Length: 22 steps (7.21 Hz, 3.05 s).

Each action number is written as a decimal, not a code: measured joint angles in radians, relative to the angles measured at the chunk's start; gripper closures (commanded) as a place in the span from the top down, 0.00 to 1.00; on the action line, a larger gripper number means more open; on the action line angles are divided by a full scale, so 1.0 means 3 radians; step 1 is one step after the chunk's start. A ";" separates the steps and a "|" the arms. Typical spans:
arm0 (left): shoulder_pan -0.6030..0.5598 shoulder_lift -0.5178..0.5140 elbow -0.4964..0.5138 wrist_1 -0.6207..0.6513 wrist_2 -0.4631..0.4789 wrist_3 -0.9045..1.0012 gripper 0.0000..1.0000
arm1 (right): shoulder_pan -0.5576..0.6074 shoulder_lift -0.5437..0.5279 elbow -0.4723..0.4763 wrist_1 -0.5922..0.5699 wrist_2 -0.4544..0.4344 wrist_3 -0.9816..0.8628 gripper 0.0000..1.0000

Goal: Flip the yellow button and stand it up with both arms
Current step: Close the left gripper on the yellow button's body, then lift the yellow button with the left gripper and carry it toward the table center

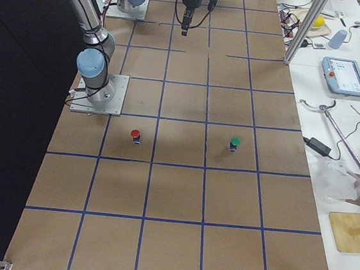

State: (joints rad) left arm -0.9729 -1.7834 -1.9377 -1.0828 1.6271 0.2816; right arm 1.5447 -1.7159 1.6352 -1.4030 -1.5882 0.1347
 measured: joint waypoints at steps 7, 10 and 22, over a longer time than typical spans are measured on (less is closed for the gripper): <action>0.0093 -0.0174 -0.0024 0.0097 0.0003 0.0001 0.76 | 0.0000 0.0000 -0.0005 -0.0012 -0.0003 0.0001 1.00; 0.0097 -0.0159 -0.0003 0.0097 0.0046 0.0002 0.84 | -0.0002 -0.0004 -0.0005 -0.0014 0.0000 0.0009 1.00; 0.0051 -0.0091 0.0025 -0.0172 -0.0285 -0.0051 0.17 | 0.0010 -0.0003 -0.0005 -0.0157 0.0176 0.0037 1.00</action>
State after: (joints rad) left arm -0.9577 -1.8107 -1.9303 -1.1343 1.5415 0.2662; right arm 1.5478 -1.7167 1.6337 -1.4500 -1.5353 0.1457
